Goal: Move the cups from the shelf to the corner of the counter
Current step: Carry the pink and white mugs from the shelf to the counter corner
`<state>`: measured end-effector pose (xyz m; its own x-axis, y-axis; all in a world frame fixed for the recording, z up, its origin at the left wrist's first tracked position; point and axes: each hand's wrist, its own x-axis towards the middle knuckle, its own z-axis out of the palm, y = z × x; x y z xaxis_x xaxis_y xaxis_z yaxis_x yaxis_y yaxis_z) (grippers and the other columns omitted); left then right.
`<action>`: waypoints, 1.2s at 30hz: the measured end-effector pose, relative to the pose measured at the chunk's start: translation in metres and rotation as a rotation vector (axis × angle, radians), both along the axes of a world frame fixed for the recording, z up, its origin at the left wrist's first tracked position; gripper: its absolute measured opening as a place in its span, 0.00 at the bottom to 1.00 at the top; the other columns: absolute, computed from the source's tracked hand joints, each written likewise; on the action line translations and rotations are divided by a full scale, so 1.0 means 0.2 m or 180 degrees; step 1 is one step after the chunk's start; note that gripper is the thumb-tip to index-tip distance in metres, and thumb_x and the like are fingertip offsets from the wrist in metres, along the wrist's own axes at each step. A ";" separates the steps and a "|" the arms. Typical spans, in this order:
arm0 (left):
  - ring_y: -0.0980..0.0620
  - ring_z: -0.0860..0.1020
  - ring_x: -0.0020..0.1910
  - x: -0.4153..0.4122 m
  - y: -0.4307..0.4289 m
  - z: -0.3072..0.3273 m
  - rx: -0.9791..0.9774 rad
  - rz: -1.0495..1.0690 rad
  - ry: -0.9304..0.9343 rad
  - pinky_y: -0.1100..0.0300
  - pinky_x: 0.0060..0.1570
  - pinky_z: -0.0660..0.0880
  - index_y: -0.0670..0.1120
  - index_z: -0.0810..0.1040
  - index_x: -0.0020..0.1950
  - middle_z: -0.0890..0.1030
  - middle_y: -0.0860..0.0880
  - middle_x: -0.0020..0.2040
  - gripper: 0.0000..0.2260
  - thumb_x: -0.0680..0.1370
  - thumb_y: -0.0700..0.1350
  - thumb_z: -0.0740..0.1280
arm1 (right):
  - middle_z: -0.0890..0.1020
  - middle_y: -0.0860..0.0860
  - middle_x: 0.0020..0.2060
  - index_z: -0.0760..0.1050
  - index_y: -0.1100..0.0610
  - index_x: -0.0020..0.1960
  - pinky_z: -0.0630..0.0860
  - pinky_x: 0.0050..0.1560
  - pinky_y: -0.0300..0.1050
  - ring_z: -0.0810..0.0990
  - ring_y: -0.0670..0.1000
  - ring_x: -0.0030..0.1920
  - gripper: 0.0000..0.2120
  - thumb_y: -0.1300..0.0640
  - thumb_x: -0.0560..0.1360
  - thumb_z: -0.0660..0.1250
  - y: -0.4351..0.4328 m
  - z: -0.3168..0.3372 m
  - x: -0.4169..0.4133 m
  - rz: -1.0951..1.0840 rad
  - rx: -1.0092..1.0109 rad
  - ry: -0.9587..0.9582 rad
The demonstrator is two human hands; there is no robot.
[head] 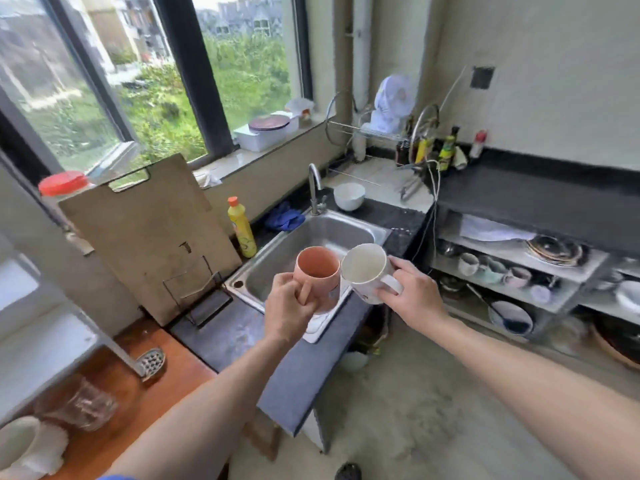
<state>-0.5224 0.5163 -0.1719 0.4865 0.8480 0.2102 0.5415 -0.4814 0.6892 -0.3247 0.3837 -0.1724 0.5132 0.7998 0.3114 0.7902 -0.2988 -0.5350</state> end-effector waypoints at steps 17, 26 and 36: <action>0.50 0.77 0.43 1.94 -0.21 -0.02 -0.0058 -0.1983 0.0068 0.59 0.42 0.69 0.43 0.79 0.39 0.75 0.53 0.55 0.12 0.67 0.52 0.74 | 0.76 0.50 0.65 0.71 0.57 0.32 0.73 0.42 0.47 0.81 0.57 0.51 0.16 0.49 0.66 0.74 -0.66 0.00 1.38 -0.2095 0.0073 0.0217; 0.52 0.75 0.42 2.94 -0.73 -0.09 -0.0129 -0.2475 0.0216 0.58 0.42 0.70 0.44 0.78 0.39 0.75 0.54 0.56 0.13 0.66 0.52 0.74 | 0.76 0.50 0.64 0.78 0.62 0.45 0.71 0.43 0.46 0.81 0.57 0.48 0.16 0.50 0.68 0.72 -1.24 -0.07 2.20 -0.2563 0.0023 0.0246; 0.50 0.75 0.39 3.77 -1.21 -0.04 -0.0343 -0.2648 0.0287 0.59 0.38 0.69 0.41 0.78 0.41 0.74 0.50 0.55 0.14 0.66 0.49 0.75 | 0.72 0.48 0.68 0.77 0.59 0.57 0.67 0.50 0.40 0.76 0.52 0.58 0.17 0.53 0.70 0.70 -1.71 -0.05 2.99 -0.2689 0.0056 0.0438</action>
